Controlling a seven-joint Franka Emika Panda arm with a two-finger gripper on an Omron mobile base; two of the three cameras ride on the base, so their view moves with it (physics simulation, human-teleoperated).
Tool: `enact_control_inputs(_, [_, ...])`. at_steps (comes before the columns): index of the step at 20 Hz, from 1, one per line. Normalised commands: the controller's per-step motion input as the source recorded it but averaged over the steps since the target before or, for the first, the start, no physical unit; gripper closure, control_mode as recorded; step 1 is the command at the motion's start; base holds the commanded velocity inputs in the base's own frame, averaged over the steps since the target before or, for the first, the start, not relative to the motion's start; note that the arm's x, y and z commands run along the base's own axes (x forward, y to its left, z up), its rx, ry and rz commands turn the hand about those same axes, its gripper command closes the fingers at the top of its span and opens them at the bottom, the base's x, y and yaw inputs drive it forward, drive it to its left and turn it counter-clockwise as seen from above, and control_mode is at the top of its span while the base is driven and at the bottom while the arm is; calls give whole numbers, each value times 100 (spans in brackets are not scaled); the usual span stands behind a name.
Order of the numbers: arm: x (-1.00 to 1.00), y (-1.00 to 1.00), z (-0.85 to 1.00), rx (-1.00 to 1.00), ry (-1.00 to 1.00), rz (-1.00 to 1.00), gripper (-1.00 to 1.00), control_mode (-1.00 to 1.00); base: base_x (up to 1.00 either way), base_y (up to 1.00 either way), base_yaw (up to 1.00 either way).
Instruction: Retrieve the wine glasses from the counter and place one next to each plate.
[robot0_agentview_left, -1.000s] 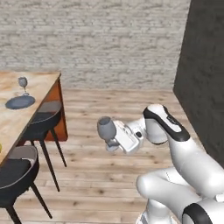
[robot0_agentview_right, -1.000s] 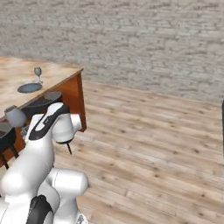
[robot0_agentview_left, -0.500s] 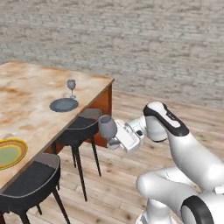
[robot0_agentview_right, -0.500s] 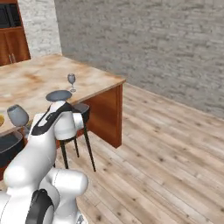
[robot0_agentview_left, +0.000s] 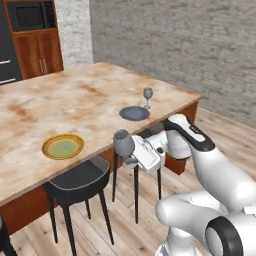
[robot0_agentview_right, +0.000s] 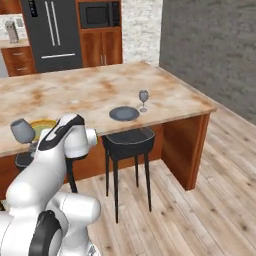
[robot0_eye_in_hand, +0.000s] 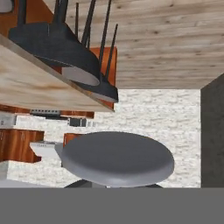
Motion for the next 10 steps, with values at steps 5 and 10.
enact_control_inputs(5, [0,0,0,0,0,0,100,100,32,-48,30])
enact_control_inputs(10, [0,0,0,0,0,0,100,100,32,-57,18])
